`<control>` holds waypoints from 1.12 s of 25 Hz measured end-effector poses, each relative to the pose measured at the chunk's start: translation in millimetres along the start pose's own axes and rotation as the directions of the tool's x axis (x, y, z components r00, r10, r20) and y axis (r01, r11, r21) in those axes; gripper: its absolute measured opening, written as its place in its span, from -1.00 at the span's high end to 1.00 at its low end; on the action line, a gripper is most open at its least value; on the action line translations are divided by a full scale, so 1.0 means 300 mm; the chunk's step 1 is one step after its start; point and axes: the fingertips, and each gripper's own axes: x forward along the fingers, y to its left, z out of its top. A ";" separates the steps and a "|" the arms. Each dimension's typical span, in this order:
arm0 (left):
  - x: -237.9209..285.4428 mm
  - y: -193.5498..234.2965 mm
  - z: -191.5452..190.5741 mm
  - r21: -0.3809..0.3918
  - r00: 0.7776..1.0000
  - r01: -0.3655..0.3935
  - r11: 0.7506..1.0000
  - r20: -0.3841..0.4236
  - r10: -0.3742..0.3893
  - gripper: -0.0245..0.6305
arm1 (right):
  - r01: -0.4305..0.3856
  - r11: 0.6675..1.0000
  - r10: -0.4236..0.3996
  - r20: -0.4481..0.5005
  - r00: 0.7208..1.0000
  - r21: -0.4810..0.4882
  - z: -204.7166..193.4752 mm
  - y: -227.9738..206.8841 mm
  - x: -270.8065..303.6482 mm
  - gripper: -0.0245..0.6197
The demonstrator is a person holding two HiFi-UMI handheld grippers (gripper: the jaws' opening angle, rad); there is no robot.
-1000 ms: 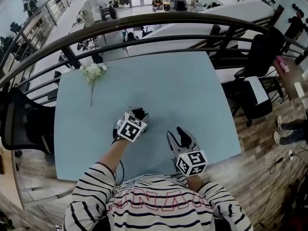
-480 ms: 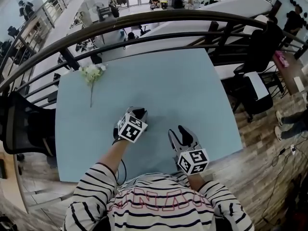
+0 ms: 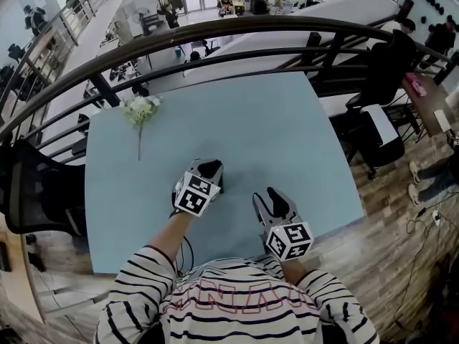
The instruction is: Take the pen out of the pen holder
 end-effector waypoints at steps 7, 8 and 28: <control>-0.135 0.039 0.068 -0.016 0.992 -0.016 1.000 0.124 0.018 0.76 | -0.003 1.000 0.003 0.008 1.000 -0.004 -0.010 0.088 0.008 0.33; -0.160 0.046 0.078 -0.019 0.990 -0.019 1.000 0.141 0.021 0.76 | -0.003 1.000 0.003 0.011 1.000 -0.005 -0.008 0.105 0.009 0.33; -0.621 0.130 0.075 -0.088 0.918 -0.095 0.992 0.377 0.122 0.76 | 0.006 0.999 -0.003 0.086 0.996 -0.035 0.021 0.347 0.015 0.33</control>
